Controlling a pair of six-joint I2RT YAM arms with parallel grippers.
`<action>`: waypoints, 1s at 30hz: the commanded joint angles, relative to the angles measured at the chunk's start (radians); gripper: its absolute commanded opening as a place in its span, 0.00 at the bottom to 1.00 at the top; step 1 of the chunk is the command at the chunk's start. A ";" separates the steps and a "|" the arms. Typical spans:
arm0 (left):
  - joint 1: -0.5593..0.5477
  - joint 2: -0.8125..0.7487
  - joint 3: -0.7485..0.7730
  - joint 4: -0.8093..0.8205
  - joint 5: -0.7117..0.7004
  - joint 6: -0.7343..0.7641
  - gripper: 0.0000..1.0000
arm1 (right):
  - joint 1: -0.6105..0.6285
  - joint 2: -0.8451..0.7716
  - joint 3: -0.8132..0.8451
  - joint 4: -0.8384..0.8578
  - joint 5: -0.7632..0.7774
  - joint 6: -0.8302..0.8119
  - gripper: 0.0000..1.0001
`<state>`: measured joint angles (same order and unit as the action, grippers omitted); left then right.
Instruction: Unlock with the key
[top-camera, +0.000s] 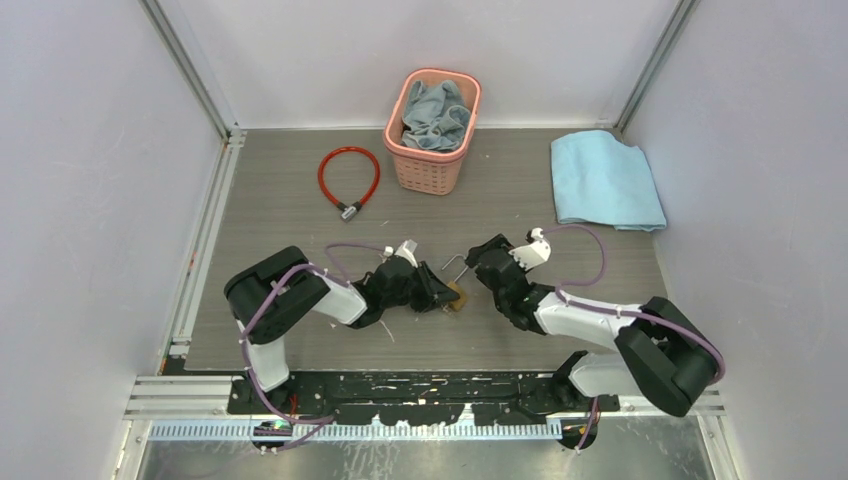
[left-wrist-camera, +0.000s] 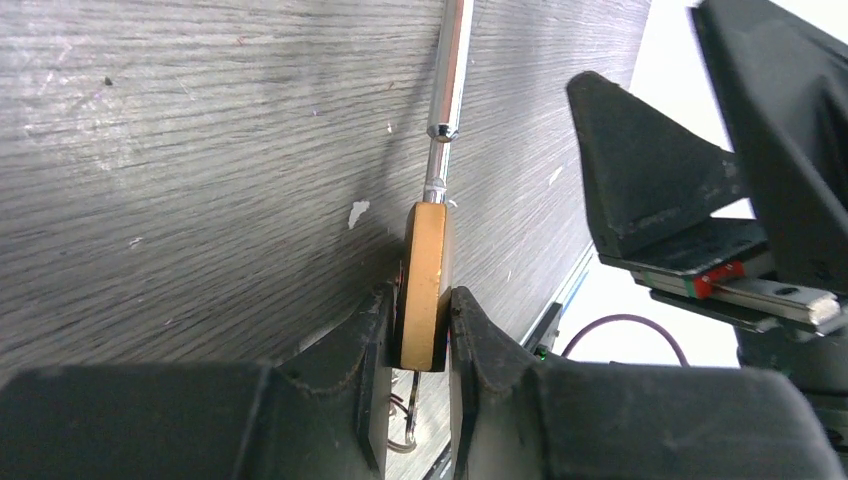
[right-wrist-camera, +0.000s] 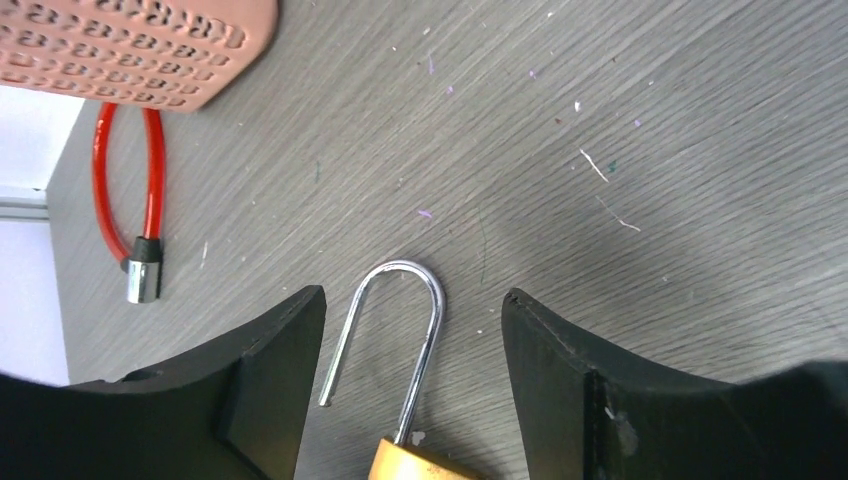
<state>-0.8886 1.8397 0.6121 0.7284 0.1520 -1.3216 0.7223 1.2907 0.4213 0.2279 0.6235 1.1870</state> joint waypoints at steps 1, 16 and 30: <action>0.004 0.024 0.020 -0.103 -0.038 0.014 0.00 | -0.006 -0.089 0.009 -0.051 0.044 -0.038 0.71; 0.001 0.103 0.195 -0.179 -0.006 0.064 0.00 | -0.010 -0.313 0.041 -0.321 0.098 -0.078 0.81; -0.102 0.201 0.382 -0.362 -0.104 0.163 0.04 | -0.014 -0.518 0.111 -0.594 0.115 -0.225 0.95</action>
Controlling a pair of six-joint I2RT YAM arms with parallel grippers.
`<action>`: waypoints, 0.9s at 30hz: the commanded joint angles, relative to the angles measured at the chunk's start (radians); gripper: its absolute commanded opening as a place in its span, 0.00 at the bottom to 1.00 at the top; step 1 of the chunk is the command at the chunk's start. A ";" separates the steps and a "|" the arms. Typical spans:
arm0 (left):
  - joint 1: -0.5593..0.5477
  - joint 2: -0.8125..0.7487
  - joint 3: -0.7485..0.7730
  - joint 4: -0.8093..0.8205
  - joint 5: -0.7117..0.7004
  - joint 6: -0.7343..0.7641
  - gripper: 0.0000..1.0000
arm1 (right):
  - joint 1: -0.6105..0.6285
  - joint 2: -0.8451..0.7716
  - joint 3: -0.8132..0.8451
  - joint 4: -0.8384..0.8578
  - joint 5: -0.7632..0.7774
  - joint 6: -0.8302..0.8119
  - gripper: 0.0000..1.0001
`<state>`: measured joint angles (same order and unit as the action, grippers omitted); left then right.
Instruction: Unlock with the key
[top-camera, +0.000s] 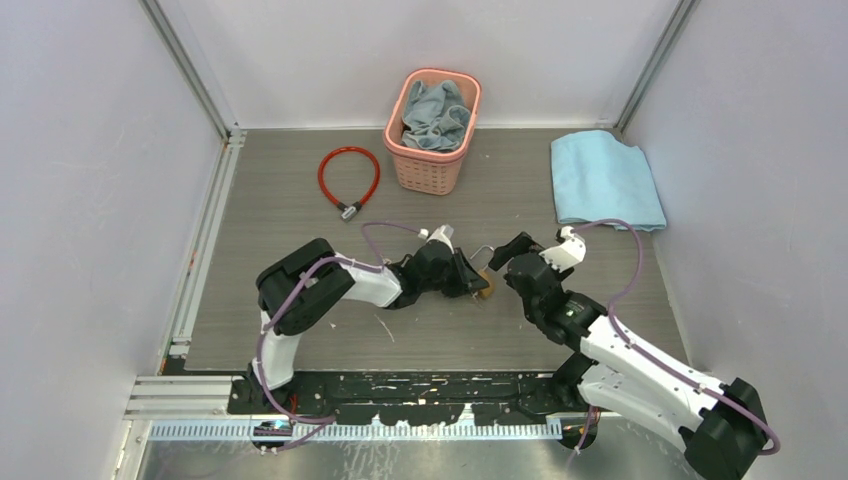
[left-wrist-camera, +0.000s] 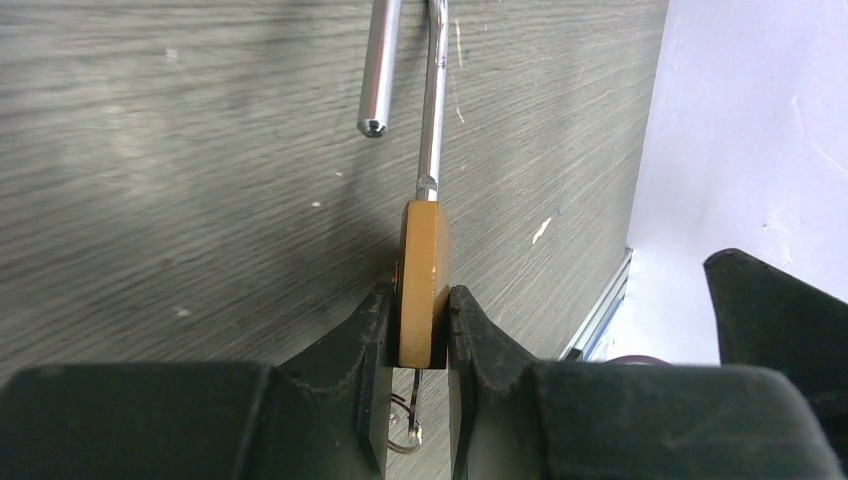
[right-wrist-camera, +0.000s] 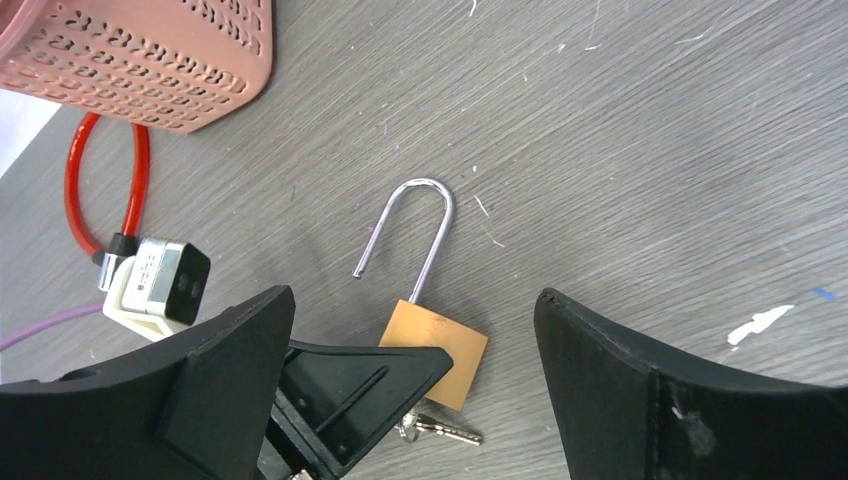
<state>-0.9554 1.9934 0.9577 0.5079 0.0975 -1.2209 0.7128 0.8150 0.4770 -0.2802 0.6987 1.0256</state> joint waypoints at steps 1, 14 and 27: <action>-0.041 0.053 0.050 -0.161 -0.056 0.075 0.07 | -0.006 -0.053 0.057 -0.093 0.041 -0.072 0.96; -0.070 0.035 0.085 -0.293 -0.134 0.144 0.44 | -0.004 -0.097 0.060 -0.127 0.018 -0.097 0.99; -0.071 -0.059 0.038 -0.358 -0.217 0.209 0.70 | -0.004 -0.099 0.072 -0.135 -0.017 -0.097 0.99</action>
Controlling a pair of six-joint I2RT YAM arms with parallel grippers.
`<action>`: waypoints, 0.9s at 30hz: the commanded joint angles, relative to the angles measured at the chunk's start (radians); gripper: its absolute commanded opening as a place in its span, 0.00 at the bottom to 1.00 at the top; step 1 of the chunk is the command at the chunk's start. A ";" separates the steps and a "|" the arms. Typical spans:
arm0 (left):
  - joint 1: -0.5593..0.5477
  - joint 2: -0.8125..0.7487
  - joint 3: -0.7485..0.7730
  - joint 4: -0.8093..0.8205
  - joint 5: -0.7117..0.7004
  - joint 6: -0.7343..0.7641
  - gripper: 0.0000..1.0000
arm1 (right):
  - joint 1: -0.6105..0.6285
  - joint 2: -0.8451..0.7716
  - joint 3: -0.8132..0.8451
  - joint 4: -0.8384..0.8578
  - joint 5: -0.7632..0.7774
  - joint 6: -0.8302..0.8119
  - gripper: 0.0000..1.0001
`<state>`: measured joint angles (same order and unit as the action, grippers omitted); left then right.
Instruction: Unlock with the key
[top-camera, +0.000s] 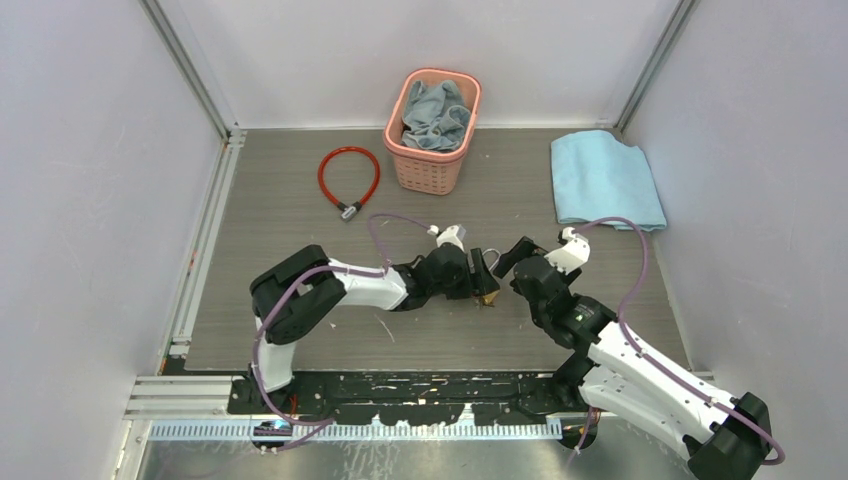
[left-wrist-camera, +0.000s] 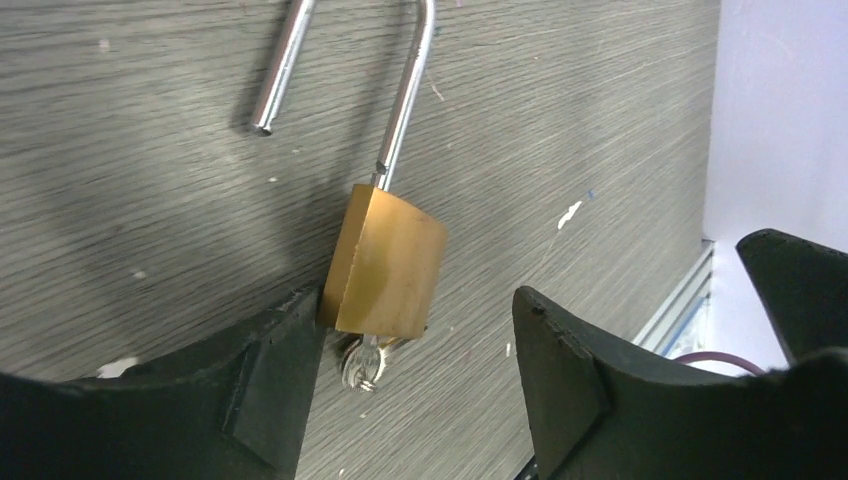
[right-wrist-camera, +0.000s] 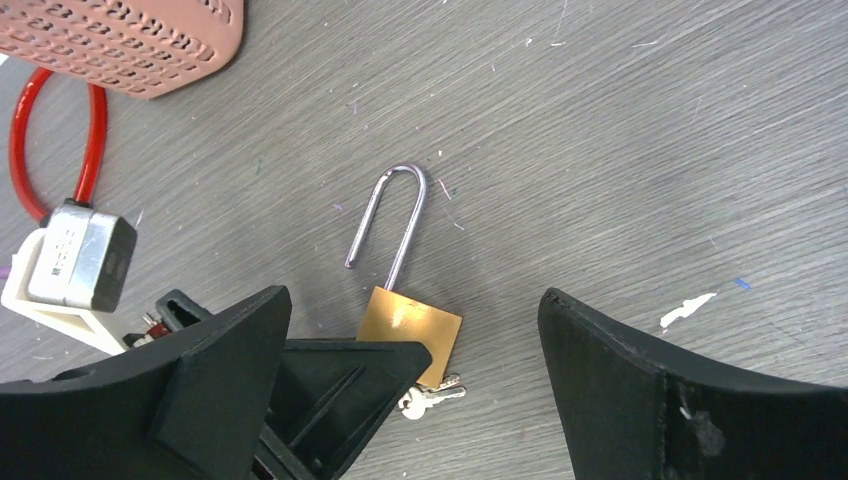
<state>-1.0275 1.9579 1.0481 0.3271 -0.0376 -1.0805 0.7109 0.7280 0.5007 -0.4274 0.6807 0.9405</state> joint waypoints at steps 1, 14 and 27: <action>0.002 -0.033 -0.057 -0.183 -0.090 0.073 0.71 | -0.002 -0.012 0.050 0.013 -0.001 -0.012 0.99; -0.001 -0.165 -0.117 -0.280 -0.186 0.110 0.74 | -0.003 -0.020 0.073 -0.001 -0.006 -0.042 0.99; -0.014 -0.448 -0.241 -0.463 -0.384 0.192 0.75 | -0.004 -0.034 0.067 0.032 -0.076 -0.101 0.99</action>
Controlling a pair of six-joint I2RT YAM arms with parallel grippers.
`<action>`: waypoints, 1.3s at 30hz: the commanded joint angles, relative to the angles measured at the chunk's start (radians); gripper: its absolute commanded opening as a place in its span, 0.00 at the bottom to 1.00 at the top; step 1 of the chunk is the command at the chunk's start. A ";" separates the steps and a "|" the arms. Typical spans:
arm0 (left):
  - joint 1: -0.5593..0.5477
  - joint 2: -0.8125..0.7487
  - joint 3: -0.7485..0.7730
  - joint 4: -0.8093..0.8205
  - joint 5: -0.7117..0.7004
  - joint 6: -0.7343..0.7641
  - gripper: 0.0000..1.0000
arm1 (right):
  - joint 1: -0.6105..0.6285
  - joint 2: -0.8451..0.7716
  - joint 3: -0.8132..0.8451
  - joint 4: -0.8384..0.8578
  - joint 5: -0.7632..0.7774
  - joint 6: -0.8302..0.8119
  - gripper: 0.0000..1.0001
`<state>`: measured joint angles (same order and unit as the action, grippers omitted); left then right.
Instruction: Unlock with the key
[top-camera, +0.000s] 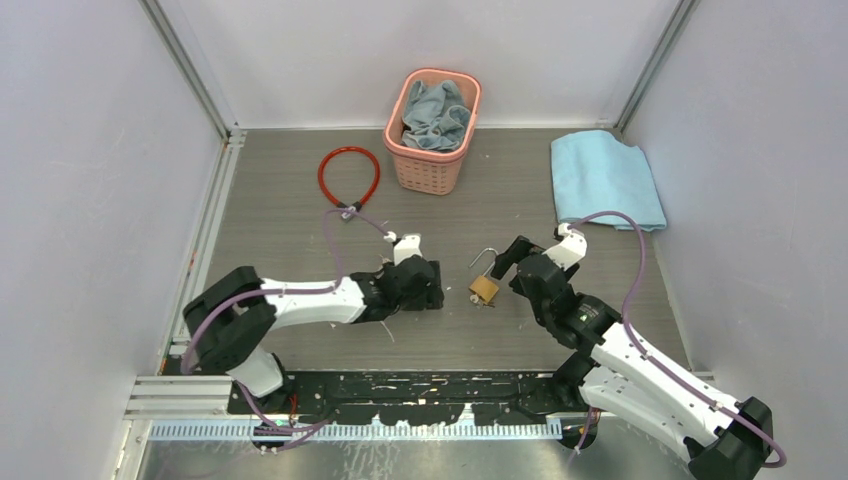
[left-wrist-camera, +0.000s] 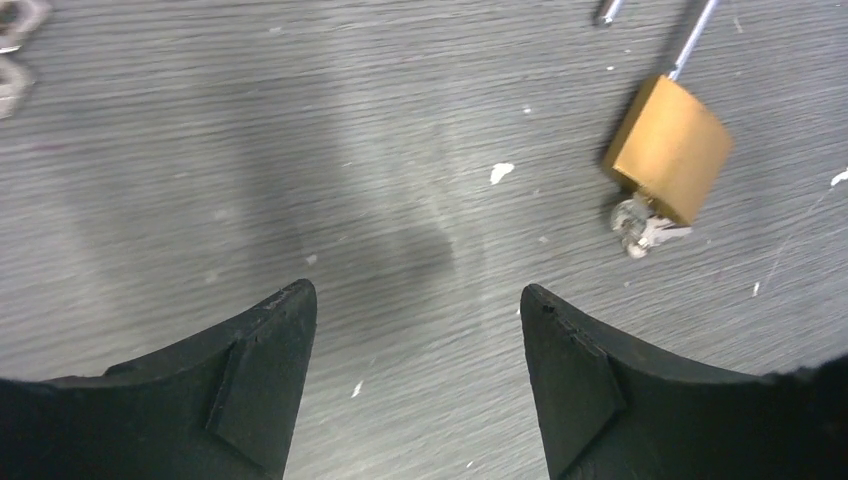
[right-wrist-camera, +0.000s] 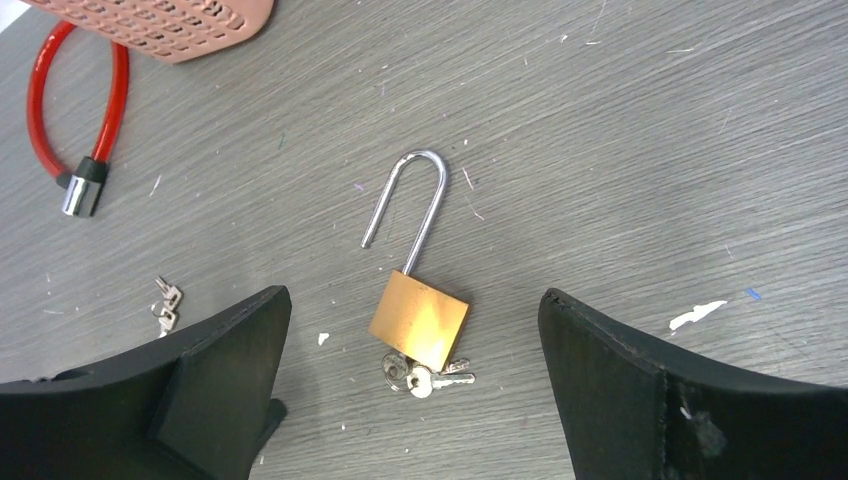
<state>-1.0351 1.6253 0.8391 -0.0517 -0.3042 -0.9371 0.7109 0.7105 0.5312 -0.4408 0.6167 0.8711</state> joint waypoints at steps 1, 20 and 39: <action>-0.006 -0.148 -0.044 -0.103 -0.137 0.055 0.76 | -0.002 -0.016 0.037 0.047 -0.017 -0.034 0.99; 0.186 -0.524 -0.188 -0.362 -0.226 0.175 0.80 | -0.002 0.204 0.138 -0.061 -0.100 -0.030 1.00; 0.464 -0.133 0.023 -0.165 0.266 0.473 0.62 | -0.001 0.437 0.238 -0.186 -0.182 -0.073 1.00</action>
<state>-0.5961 1.4246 0.7734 -0.2893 -0.1394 -0.5552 0.7109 1.1484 0.7315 -0.6094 0.4385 0.8185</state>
